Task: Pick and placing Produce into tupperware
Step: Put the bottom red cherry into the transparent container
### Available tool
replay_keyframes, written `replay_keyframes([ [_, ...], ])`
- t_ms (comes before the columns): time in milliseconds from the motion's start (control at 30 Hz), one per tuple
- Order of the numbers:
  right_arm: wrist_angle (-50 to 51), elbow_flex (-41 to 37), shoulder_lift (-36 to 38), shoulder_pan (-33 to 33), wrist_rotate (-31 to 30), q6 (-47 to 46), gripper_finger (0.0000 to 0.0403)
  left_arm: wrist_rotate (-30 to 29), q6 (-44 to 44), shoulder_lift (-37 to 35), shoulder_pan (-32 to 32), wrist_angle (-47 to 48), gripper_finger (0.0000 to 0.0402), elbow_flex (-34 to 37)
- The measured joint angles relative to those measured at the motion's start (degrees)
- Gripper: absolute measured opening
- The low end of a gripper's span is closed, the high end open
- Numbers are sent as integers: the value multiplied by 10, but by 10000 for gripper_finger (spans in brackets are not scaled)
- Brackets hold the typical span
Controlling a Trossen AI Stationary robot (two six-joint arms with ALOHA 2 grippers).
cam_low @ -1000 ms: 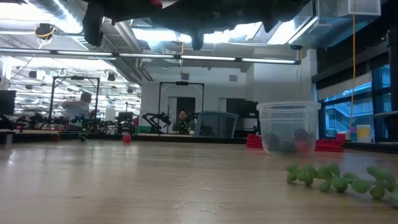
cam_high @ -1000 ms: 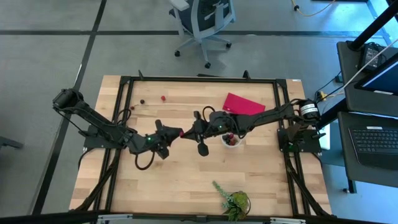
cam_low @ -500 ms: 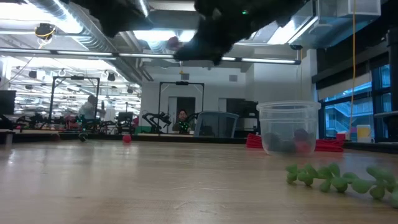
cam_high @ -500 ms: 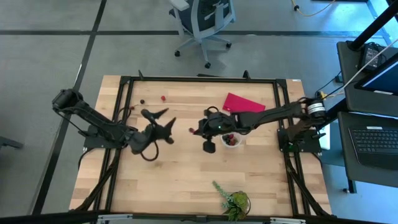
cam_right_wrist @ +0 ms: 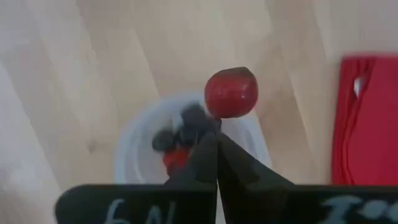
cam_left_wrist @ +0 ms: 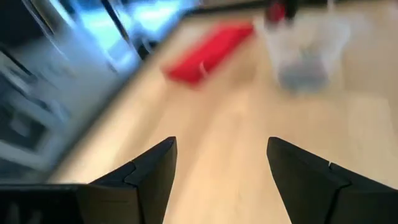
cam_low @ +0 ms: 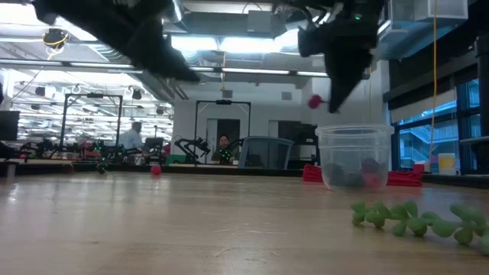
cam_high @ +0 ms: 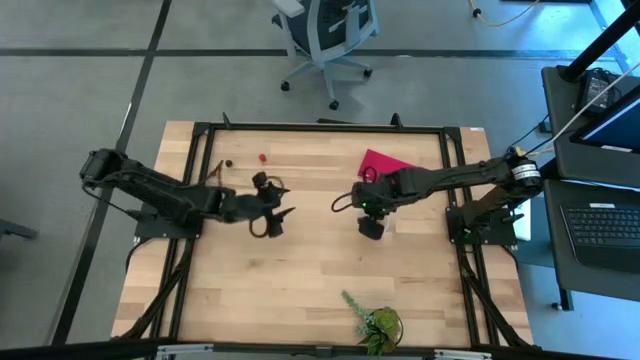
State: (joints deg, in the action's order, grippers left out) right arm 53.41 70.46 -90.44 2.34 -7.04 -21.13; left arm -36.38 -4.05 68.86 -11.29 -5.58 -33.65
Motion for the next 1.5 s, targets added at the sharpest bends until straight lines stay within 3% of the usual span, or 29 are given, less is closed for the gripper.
replay_keyframes([
  [100, 14, -1, -1, 0, 1, -11, 0, 58, -64, 0, 43, 72, 244, 0],
  [367, 23, -5, -8, -8, 45, -12, 0, 105, -176, 0, 116, 200, 244, 0],
  [600, 66, -10, -22, -7, 63, -41, 0, 106, -183, 0, 120, 204, 244, 0],
  [933, 6, -71, -41, -7, 73, -32, 0, 106, -180, 0, 120, 200, 244, 0],
  [1233, -31, -81, -41, -7, 73, -25, 22, 106, -179, 0, 120, 199, 244, 0],
  [1500, -31, -81, -41, -7, 72, -28, 18, 106, -180, 0, 120, 199, 244, 0],
])
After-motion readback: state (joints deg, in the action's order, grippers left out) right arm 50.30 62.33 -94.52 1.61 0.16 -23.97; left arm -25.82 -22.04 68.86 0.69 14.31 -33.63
